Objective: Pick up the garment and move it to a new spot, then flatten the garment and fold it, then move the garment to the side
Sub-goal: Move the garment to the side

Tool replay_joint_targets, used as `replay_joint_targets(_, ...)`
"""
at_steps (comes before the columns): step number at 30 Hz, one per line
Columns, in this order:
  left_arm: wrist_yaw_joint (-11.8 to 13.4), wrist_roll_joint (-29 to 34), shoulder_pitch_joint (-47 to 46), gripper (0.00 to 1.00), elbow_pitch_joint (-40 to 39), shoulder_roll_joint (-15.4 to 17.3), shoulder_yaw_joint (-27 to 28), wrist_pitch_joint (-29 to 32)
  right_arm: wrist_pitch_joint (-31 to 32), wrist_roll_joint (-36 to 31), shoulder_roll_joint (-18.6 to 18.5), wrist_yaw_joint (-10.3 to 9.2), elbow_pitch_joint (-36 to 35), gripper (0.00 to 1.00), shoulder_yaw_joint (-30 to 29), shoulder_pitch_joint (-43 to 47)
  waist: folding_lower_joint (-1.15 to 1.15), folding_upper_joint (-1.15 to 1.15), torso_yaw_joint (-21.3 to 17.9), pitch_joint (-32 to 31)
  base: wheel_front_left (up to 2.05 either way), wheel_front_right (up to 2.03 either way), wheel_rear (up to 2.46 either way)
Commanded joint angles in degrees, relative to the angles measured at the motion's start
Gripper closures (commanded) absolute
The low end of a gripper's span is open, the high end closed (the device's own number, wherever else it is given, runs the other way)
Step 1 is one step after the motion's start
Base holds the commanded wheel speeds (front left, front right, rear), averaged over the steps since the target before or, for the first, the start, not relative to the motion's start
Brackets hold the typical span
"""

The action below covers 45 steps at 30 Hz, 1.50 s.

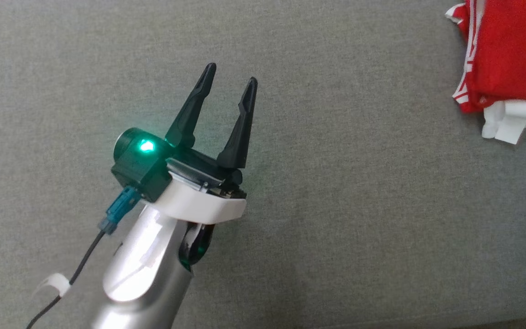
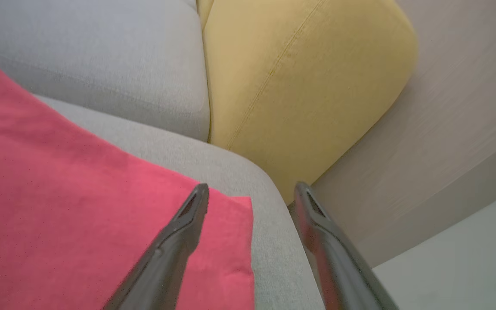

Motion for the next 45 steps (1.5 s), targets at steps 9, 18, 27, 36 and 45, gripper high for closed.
replay_joint_targets(9,0.09,0.54,4.95,0.0,-1.91,0.49,6.11,-0.27,-4.51,5.77,11.0,-0.05,-13.73,0.0,3.39,2.75,0.0,0.0,-0.79,-7.32,0.0,0.0,0.0)
replay_joint_targets(18,0.09,-0.01,10.36,0.0,-2.46,0.46,10.0,-0.27,-1.27,13.38,18.65,-0.05,-27.47,0.0,6.48,10.59,0.0,0.0,1.03,-13.82,0.0,0.0,0.0)
replay_joint_targets(27,0.09,-1.24,16.69,0.0,-2.2,0.36,13.76,-0.27,-3.65,18.15,22.75,-0.05,-31.04,0.0,10.25,23.39,0.0,0.0,3.38,-17.4,0.0,0.0,0.0)
replay_joint_targets(36,0.09,-2.87,20.89,0.0,-1.6,0.35,17.1,-0.27,-6.9,25.46,22.97,-0.05,-29.72,0.0,15.96,32.62,0.0,0.0,3.57,-18.71,0.0,0.0,0.0)
replay_joint_targets(45,0.23,-4.09,22.87,0.0,1.71,0.34,20.51,-0.27,-6.93,27.1,22.98,-0.05,-32.03,0.0,17.27,35.36,0.0,0.0,3.08,-19.66,0.0,0.0,0.0)
